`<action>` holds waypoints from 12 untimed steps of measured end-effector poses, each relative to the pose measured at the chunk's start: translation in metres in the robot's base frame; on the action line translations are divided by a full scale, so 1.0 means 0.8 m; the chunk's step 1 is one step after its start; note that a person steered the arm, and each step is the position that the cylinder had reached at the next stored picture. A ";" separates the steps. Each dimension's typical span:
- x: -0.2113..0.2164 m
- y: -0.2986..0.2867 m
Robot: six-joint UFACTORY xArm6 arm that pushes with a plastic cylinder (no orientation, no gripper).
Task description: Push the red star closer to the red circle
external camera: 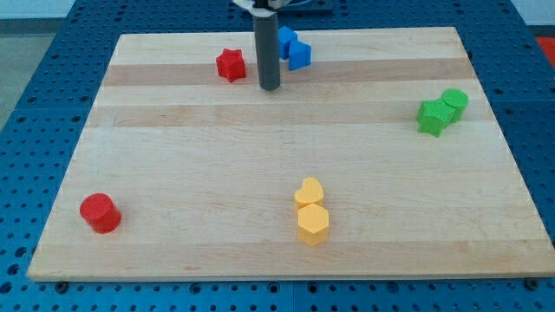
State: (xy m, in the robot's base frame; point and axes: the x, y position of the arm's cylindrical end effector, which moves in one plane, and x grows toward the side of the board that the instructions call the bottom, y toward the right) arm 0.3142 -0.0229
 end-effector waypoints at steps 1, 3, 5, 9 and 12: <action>-0.023 0.013; -0.060 0.002; -0.064 -0.057; -0.044 -0.150; 0.039 -0.158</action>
State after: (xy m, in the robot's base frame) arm 0.3450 -0.1496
